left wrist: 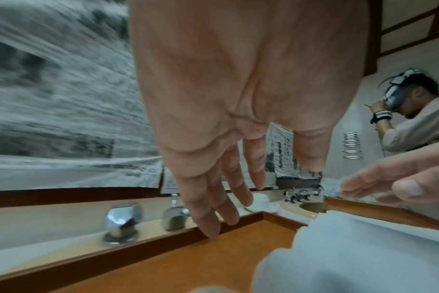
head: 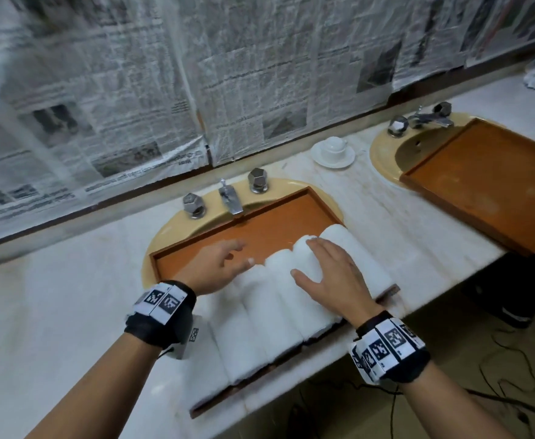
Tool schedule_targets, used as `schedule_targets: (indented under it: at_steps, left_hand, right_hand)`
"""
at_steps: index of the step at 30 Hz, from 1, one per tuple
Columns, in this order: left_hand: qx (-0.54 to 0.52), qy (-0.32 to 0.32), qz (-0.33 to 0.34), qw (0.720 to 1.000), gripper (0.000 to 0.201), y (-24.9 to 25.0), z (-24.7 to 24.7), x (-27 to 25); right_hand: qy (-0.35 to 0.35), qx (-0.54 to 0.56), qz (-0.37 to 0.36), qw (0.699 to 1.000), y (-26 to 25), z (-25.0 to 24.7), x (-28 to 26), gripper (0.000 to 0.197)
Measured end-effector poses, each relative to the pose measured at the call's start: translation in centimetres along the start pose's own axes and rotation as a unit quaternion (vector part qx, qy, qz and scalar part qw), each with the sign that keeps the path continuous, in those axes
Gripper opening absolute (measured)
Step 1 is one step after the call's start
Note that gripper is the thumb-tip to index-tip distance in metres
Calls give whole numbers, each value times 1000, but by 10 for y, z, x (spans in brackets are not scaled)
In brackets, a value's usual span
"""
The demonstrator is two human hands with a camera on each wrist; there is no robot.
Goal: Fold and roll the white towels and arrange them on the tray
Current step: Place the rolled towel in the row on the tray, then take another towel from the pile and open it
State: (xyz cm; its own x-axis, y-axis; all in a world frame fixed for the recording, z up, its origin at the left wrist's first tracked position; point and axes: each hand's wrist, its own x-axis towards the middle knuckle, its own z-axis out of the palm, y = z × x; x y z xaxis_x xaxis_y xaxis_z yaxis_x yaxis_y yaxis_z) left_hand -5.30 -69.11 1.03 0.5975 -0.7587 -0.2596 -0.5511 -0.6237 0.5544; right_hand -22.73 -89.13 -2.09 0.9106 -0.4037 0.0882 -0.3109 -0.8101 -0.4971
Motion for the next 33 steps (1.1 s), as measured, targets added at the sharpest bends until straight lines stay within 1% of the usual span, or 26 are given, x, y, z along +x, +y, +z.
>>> schedule_targets:
  at_steps: [3,7,11,14,15,16,17,19,21,24,27,30,33]
  left_hand:
    - [-11,43,-21,999,58,-35,-12,-48]
    - [-27,94,-59,993,60,-88,-21,-122]
    - [-16,122,-100,987,56,-144,-25,-204]
    - [-14,143,-136,980,58,-186,-28,-260]
    - [-18,153,-155,976,59,-207,-31,-290]
    - [-22,156,-162,974,59,-212,-30,-294]
    - [-23,159,-175,972,59,-224,-30,-309]
    - [-32,168,-205,964,59,-253,-33,-350]
    - [-34,180,-230,956,59,-279,-36,-381]
    - [-41,192,-267,944,59,-310,-42,-415]
    - [-46,204,-299,931,61,-337,-50,-434]
    - [-43,218,-325,919,62,-363,-65,-443]
    - [-35,240,-351,904,63,-389,-85,-440]
  right_hand:
    - [-31,6,-40,999,-44,17,-3,78]
    - [-61,5,-105,993,-117,46,-17,76]
    - [-87,-6,-158,984,-192,86,-39,85]
    - [-107,-9,-180,978,-242,113,-52,80]
    - [-112,-6,-189,976,-269,129,-60,79]
    - [-113,-4,-184,977,-272,132,-60,79]
    - [-117,-8,-187,975,-285,140,-64,79]
    - [-135,-11,-208,969,-324,163,-74,80]
    - [-156,-13,-224,962,-357,182,-81,81]
    - [-182,-19,-251,951,-399,206,-83,81]
    - [-207,-30,-271,939,-435,227,-76,81]
    - [-210,-34,-292,933,-465,249,-58,80]
    - [-215,-33,-307,927,-492,274,-33,80]
